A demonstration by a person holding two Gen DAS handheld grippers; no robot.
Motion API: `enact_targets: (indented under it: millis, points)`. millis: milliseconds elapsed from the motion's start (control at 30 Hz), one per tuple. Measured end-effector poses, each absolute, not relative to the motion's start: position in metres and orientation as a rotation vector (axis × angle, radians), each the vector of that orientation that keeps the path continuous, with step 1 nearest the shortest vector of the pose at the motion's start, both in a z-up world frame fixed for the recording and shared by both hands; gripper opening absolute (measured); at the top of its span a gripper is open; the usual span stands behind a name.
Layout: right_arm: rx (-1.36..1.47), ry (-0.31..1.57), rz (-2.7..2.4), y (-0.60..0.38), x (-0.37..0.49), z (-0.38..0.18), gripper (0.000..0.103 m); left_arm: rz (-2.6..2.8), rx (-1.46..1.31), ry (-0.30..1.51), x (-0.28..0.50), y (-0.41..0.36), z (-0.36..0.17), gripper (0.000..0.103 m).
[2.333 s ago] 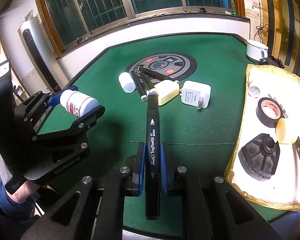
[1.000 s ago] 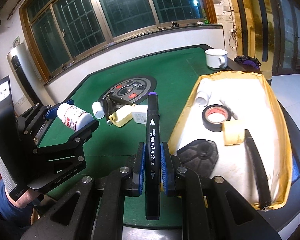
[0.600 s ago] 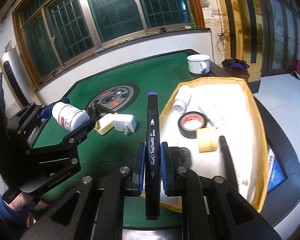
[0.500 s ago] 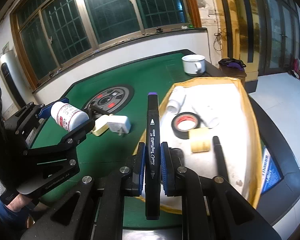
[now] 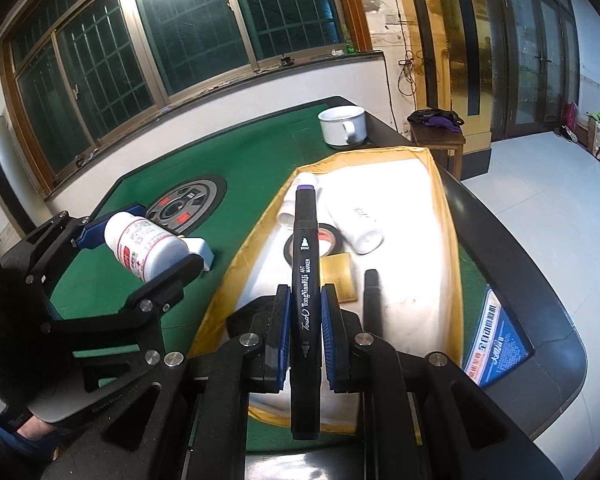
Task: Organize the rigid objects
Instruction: 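Hold the bottle and marker above the tray and lower them toward it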
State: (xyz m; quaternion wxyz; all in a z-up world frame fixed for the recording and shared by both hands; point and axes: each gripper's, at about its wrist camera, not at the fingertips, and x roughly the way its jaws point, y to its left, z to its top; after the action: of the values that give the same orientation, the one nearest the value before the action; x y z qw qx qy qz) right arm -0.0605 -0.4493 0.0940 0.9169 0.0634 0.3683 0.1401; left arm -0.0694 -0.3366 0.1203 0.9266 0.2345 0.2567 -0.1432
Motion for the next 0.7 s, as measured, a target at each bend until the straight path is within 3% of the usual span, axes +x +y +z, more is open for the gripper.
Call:
enact_targets:
  millis: [700]
  points:
    - [0.136,0.809,0.251,-0.464,-0.046,0.08,0.013,-0.348,0.466,0.584,-0.06,-0.354,0.104,0.064]
